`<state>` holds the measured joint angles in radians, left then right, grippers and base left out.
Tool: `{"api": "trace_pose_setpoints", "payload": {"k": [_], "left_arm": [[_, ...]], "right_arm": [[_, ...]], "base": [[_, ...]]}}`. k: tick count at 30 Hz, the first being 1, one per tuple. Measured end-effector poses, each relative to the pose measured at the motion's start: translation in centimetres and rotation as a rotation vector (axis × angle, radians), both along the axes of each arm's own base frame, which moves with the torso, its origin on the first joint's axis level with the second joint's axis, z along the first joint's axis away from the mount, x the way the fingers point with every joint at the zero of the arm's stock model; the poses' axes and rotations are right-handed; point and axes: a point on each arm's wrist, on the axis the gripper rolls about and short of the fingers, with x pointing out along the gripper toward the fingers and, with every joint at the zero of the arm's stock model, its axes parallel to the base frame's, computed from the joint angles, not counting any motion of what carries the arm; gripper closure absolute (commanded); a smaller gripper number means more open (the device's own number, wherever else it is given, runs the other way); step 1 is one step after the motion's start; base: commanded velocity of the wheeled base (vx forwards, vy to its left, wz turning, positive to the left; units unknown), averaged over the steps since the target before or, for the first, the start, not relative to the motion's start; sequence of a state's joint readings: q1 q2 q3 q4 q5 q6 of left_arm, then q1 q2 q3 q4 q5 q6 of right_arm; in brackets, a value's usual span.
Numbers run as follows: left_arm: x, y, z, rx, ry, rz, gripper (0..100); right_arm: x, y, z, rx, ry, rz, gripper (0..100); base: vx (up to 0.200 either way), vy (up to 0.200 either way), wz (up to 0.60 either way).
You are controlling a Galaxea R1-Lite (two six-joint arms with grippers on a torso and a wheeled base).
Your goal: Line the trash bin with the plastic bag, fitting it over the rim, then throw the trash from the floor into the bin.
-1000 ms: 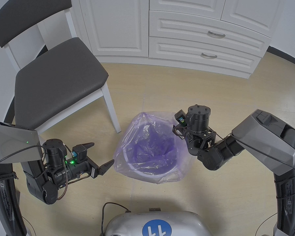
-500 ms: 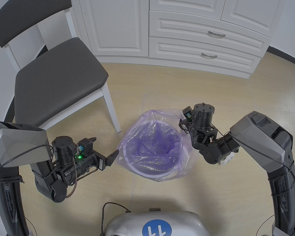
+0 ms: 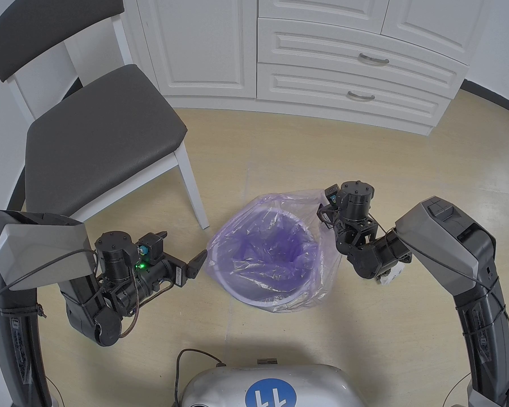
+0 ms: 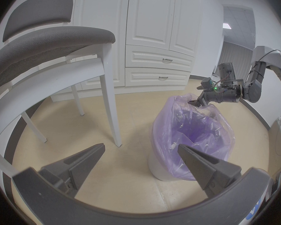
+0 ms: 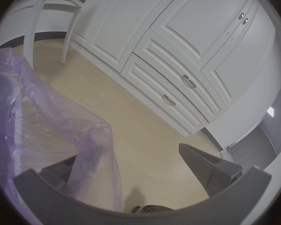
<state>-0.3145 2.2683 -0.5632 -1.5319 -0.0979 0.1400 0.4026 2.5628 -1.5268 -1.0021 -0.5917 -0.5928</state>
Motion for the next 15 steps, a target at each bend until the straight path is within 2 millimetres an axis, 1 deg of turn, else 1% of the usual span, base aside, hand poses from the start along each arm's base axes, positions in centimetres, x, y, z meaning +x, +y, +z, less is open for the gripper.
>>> {"api": "trace_pose_setpoints", "payload": {"k": [4, 6, 11, 15], "left_arm": [[0.1, -0.1, 0.0, -0.002, -0.003, -0.001, 0], [0.2, -0.1, 0.0, -0.003, -0.004, 0.001, 0], [0.2, 0.0, 0.0, -0.006, -0.004, 0.003, 0], [0.0, -0.2, 0.2, -0.027, 0.003, 0.0, 0]], "right_arm": [[0.0, -0.3, -0.2, 0.028, 0.002, -0.006, 0], [-0.6, 0.1, -0.3, 0.035, 0.013, 0.009, 0], [-3.2, 0.8, 0.1, 0.036, 0.066, 0.071, 0], [-6.0, 1.1, 1.9, 0.081, 0.083, 0.127, 0]], "base": [[0.0, 0.0, 0.0], [0.0, 0.0, 0.0], [0.0, 0.0, 0.0], [0.0, 0.0, 0.0]]}}
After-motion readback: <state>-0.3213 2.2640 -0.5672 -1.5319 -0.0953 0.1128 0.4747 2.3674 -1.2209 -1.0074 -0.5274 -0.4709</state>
